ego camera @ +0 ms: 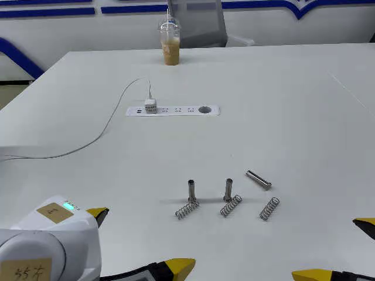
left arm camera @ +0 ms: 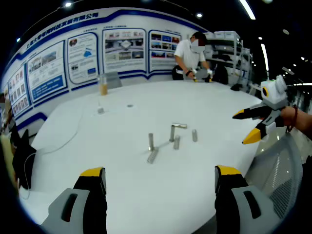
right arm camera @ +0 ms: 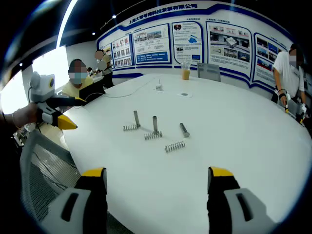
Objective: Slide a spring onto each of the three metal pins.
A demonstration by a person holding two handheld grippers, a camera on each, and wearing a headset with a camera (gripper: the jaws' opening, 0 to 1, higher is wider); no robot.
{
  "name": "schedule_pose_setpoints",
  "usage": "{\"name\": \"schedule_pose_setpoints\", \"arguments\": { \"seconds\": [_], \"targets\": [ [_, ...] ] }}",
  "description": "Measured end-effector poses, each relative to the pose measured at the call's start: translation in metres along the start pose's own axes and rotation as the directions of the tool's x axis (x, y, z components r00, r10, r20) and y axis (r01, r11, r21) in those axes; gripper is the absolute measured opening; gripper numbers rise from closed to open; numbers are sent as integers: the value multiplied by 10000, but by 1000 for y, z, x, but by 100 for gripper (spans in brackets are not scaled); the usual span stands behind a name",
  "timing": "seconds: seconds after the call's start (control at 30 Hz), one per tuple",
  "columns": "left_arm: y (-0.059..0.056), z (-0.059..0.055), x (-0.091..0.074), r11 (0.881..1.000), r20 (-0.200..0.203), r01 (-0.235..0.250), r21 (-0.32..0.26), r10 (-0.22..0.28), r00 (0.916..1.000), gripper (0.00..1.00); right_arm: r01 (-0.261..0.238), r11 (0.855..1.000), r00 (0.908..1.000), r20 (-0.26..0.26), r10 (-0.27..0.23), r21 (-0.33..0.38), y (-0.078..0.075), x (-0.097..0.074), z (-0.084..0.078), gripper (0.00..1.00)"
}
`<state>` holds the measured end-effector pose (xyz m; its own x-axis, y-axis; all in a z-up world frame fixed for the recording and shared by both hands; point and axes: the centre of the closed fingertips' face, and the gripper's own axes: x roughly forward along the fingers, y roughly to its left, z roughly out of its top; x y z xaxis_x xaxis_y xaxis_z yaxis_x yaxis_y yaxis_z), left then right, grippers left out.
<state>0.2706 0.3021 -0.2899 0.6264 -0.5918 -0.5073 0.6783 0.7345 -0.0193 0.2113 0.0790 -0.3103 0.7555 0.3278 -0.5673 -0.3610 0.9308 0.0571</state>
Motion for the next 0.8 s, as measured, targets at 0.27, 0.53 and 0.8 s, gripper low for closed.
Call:
{"name": "schedule_pose_setpoints", "arguments": {
  "seconds": [0.27,0.53,0.8],
  "targets": [
    [1,2,0,10000,65,-29,-63,29,10000,93,-1,10000,10000,59,1,19,-2,-1,1,88],
    [1,3,0,10000,73,-37,-88,37,10000,93,-15,10000,9999,121,14,26,-2,-2,2,89],
    [1,1,0,9999,31,-42,-108,43,10000,93,-16,10000,9999,145,16,6,-2,-1,4,88]
  ]
}}
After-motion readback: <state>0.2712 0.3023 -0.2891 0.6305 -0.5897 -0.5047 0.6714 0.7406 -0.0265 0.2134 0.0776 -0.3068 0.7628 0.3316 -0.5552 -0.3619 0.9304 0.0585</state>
